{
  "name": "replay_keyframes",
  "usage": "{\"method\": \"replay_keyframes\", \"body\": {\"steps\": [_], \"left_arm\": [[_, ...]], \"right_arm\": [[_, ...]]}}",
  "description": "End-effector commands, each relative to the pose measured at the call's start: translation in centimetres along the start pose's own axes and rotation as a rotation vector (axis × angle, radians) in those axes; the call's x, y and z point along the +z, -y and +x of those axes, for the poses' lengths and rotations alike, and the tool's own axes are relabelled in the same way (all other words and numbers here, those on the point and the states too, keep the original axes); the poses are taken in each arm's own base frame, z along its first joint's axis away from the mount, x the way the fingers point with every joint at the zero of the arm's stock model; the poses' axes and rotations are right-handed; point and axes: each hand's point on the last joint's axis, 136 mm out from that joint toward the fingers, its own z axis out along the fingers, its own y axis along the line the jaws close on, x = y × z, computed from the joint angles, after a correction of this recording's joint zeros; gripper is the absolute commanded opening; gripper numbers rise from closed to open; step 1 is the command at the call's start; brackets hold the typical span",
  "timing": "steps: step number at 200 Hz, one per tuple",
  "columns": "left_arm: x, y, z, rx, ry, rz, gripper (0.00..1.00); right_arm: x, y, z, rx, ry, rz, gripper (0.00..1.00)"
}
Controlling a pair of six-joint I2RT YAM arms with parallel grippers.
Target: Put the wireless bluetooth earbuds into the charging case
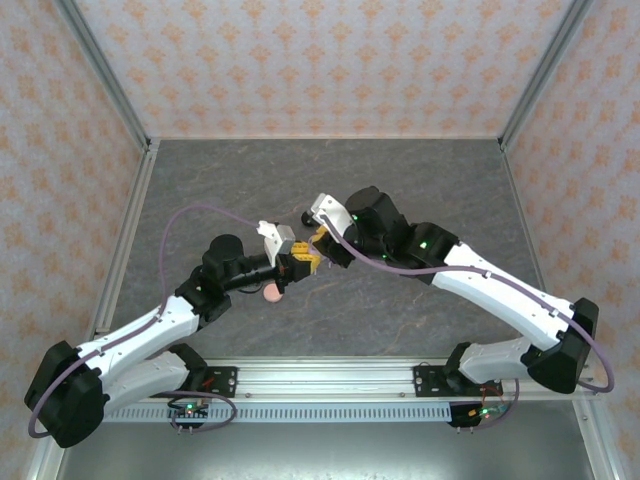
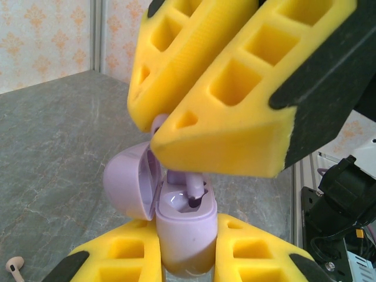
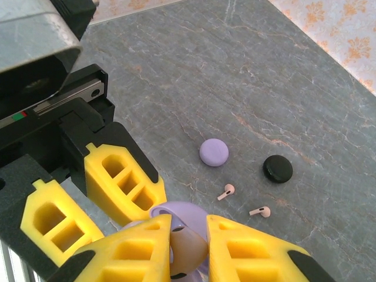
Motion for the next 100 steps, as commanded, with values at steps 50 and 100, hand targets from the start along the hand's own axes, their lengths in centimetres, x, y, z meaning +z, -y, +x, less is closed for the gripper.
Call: {"method": "replay_keyframes", "body": {"steps": [50, 100], "left_arm": [[-0.1, 1.2, -2.8, 0.043, 0.070, 0.035, 0.00], [-0.3, 1.4, -3.1, 0.047, 0.081, 0.038, 0.00]], "right_arm": [[0.0, -0.8, -0.3, -0.029, 0.005, -0.037, 0.19], [0.1, -1.8, 0.0, -0.001, -0.010, -0.093, 0.23]]}}
